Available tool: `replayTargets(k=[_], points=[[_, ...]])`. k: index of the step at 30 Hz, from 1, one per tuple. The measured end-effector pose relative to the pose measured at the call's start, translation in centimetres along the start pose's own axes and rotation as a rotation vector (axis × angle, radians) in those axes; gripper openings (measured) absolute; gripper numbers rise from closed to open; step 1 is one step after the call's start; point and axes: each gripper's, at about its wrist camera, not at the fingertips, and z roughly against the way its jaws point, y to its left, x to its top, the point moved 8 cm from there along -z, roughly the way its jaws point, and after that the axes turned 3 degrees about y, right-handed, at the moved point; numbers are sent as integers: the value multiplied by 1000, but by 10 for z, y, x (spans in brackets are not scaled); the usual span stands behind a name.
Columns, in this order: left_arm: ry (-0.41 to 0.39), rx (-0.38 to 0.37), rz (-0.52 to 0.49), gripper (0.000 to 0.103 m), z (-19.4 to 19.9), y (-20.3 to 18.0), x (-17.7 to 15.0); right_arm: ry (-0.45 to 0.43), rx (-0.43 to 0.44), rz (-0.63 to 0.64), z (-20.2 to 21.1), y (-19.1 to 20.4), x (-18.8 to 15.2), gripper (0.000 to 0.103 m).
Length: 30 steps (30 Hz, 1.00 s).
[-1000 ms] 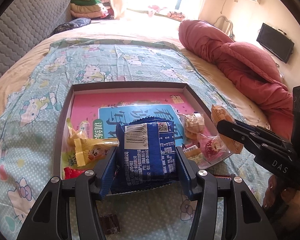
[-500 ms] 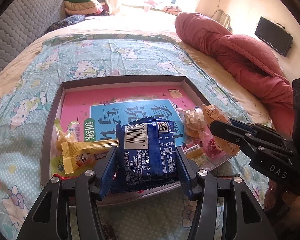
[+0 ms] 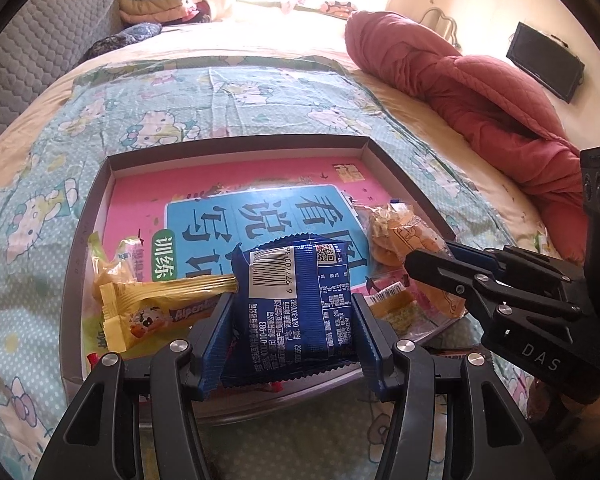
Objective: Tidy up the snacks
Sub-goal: 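Carry the blue pack with left tool while right tool carries pastry over tray, then release the blue pack into the tray with left tool while right tool releases pastry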
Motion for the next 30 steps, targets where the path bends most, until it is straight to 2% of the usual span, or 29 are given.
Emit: replayTargets(k=[18,20,22,30], points=[[11,-3,-5,58,-3,1,0,23,-17,-23,-8,-7,-5,22],[13,-1,-9,58,-3,0,0,23,-21,-25,-8,-7,-5,23],[14,1,-12,58,-4,0,0,17,-20,-28,-7,-8,-4,29],[23,1,-16,58,-6,-2,-1,12,-22,-42,-4,-9,-1,33]])
